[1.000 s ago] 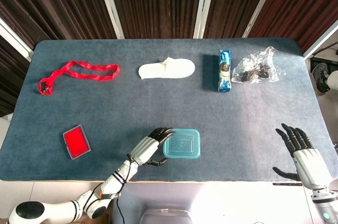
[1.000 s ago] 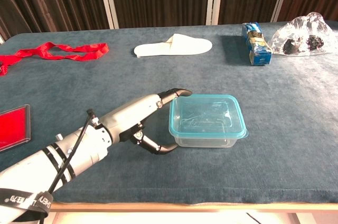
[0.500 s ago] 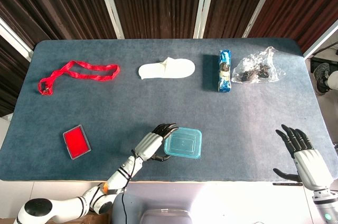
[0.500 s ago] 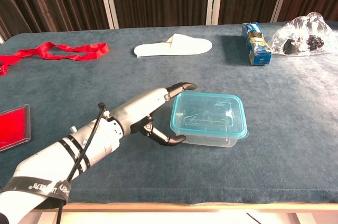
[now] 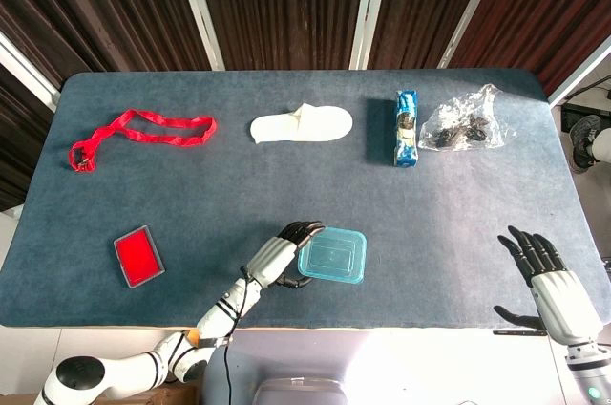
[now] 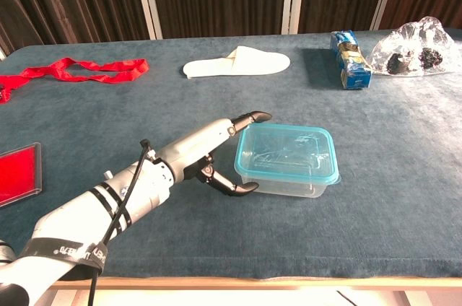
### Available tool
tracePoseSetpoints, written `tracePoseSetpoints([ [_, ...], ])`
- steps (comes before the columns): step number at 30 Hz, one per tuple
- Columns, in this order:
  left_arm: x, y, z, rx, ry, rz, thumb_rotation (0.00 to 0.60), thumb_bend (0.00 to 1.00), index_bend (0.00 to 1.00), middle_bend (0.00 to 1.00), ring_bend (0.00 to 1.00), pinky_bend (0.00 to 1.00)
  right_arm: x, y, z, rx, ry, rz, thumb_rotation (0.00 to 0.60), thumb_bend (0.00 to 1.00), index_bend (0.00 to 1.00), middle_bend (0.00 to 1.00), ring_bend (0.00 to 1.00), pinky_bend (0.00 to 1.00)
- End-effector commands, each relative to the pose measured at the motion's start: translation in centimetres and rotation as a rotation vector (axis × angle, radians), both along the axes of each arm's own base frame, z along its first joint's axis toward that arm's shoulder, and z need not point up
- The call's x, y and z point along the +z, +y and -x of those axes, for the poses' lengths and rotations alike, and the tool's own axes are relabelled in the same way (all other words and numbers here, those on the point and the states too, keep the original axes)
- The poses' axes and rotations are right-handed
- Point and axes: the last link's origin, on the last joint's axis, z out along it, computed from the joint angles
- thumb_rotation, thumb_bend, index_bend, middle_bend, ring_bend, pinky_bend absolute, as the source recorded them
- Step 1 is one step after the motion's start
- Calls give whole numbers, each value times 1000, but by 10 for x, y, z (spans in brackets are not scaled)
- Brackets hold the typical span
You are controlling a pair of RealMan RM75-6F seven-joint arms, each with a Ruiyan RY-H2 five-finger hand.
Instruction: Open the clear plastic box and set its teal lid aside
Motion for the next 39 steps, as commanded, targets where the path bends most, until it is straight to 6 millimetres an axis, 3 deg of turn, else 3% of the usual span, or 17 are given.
tracePoseSetpoints([
  [1, -1, -2, -1, -3, -14, 3, 600, 319, 247, 297, 129, 141, 0, 0, 0, 1, 1, -2, 600, 189, 0, 0, 0, 0],
  [5, -4, -5, 0, 0, -31, 11, 600, 348, 405, 434, 231, 185, 0, 0, -1, 4, -1, -2, 600, 189, 0, 0, 0, 0],
  [15, 6, -6, 7, -2, -78, -51, 600, 388, 483, 574, 363, 305, -1, 0, -1, 7, -1, -6, 600, 189, 0, 0, 0, 0],
  [19, 25, -5, 22, -5, -79, -102, 600, 390, 476, 577, 367, 319, 0, 0, -1, 9, -1, -5, 600, 189, 0, 0, 0, 0],
  [27, 79, -6, 74, 66, -41, -227, 600, 386, 450, 576, 359, 303, -4, 0, -1, 4, 16, -4, 600, 189, 0, 0, 0, 0],
  [36, 85, -13, 109, 141, -2, -211, 600, 382, 424, 547, 311, 224, -9, -2, -4, 4, 32, -10, 600, 189, 0, 0, 0, 0],
  [39, 87, -15, 118, 143, 32, -200, 600, 375, 333, 428, 202, 166, -9, -2, -3, 1, 31, -10, 600, 189, 0, 0, 0, 0],
])
